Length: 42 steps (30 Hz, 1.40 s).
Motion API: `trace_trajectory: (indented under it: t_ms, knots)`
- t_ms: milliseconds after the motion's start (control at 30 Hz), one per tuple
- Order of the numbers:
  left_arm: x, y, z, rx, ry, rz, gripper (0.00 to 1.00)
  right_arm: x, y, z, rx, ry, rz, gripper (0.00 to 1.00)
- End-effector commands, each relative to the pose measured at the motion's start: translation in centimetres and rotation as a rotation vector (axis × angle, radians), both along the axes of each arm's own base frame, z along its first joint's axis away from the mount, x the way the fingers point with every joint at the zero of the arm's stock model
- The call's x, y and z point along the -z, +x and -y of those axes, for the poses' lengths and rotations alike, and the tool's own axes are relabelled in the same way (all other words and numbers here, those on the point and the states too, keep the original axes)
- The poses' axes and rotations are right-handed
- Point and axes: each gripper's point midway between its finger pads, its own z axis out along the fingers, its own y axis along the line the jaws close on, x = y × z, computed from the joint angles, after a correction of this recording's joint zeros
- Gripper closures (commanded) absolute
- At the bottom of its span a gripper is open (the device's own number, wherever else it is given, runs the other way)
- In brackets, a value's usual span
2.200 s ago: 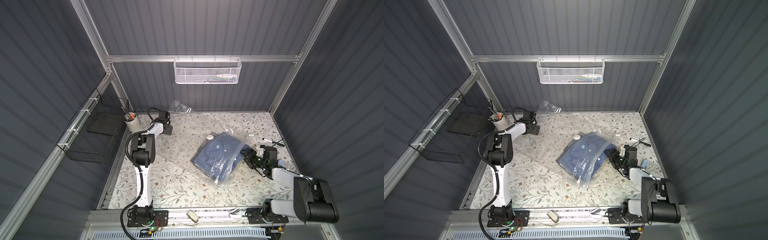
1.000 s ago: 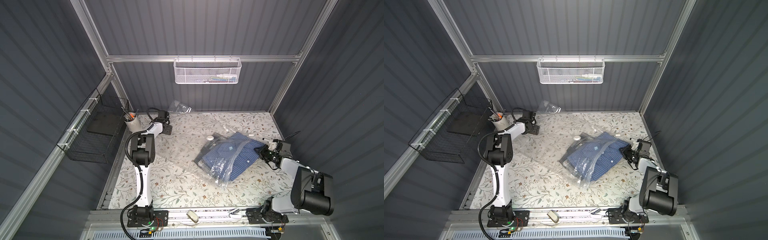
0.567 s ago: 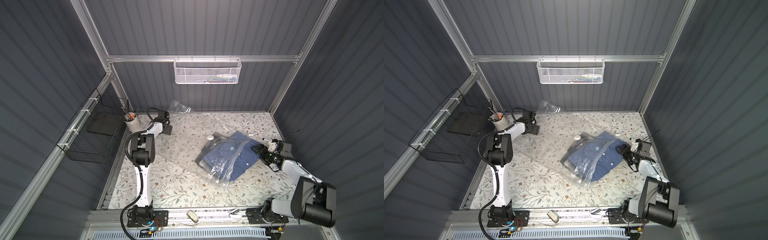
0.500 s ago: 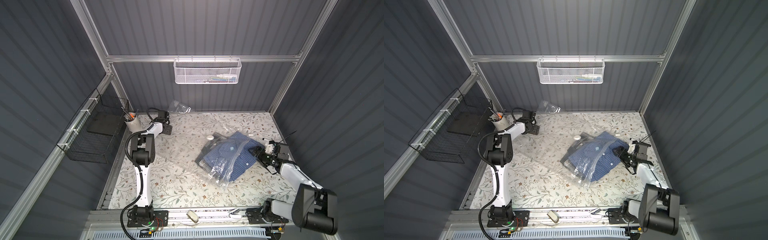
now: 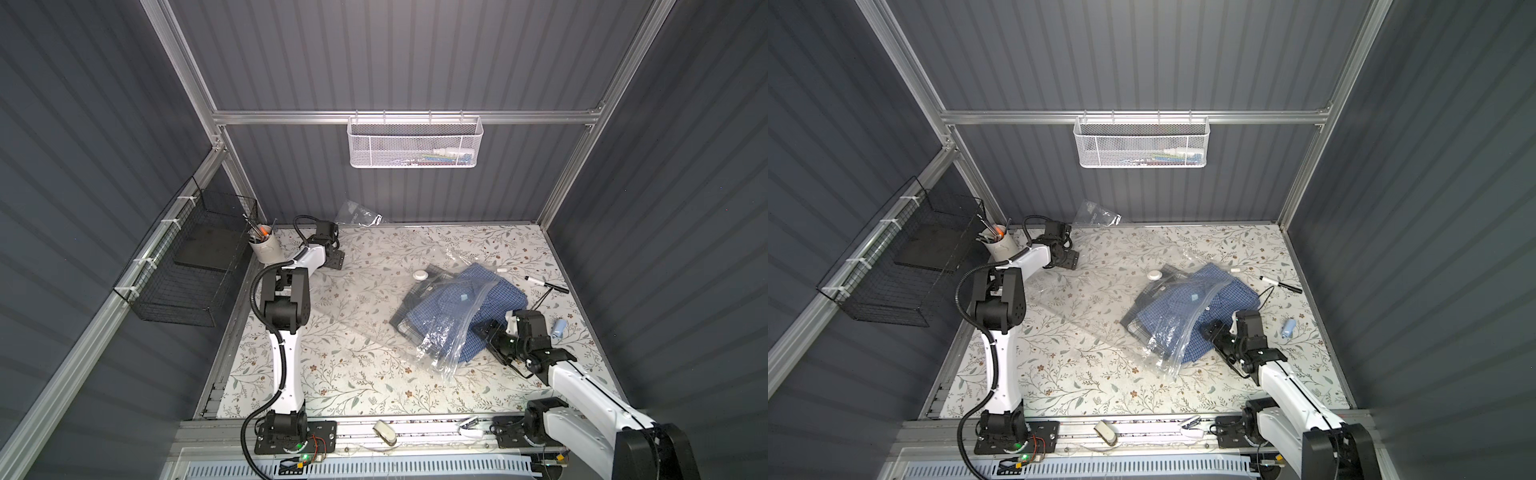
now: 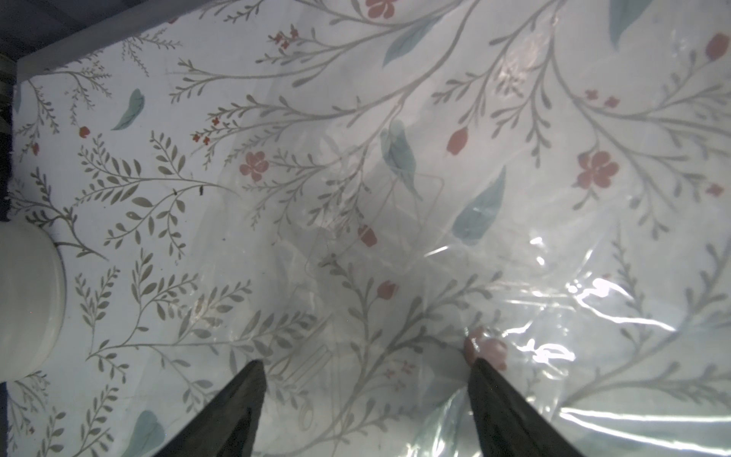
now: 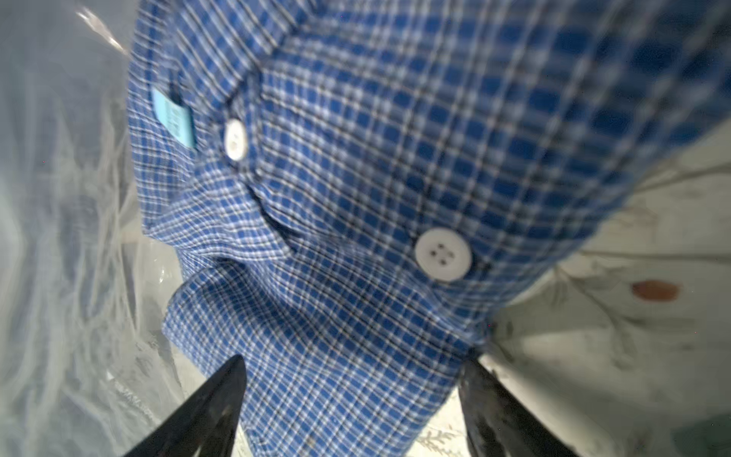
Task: Take the shirt out of the vacuum bag
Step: Adjust the shirt at the center of the board.
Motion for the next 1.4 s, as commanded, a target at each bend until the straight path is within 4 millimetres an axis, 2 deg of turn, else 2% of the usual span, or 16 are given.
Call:
trace_trajectory:
  t_ms: [0,200,367,633,800,900,1000,1100,1233,1367]
  knots:
    - [9.0,-7.0,-2.1,0.005,0.065,-0.345,0.18,0.2,0.3,-1.3,0.048,0.072,-0.008,0.19]
    - [9.0,-7.0,-2.0,0.006,0.064,-0.346,0.18,1.1,-0.5,-2.1,0.081,0.081,-0.036,0.21]
    - [9.1,-7.0,-2.1,0.005,0.064,-0.347,0.18,1.4,-1.0,-2.0,0.129,0.104,-0.04,0.26]
    - [9.1,-7.0,-2.1,0.005,0.065,-0.348,0.18,1.8,-0.9,-1.5,0.189,0.121,-0.004,0.53]
    - [9.1,-7.0,-2.0,0.005,0.065,-0.346,0.18,2.1,-0.9,-1.6,0.188,0.123,0.006,0.83]
    - [9.1,-7.0,-2.1,0.004,0.065,-0.349,0.18,1.8,-1.2,-1.5,0.17,0.099,-0.004,0.95]
    - [9.1,-7.0,-2.0,0.005,0.064,-0.347,0.18,1.3,-2.0,-0.4,0.165,0.017,-0.03,1.0]
    - [9.2,-7.0,-2.0,0.004,0.065,-0.349,0.18,0.6,-3.2,2.0,0.181,-0.081,-0.058,1.0]
    - [9.2,-7.0,-2.0,0.004,0.065,-0.352,0.18,1.2,-5.5,5.6,0.238,-0.112,-0.152,1.0]
    - [9.2,-7.0,-2.1,0.003,0.065,-0.354,0.18,1.6,-6.5,7.7,0.276,-0.154,-0.217,1.0]
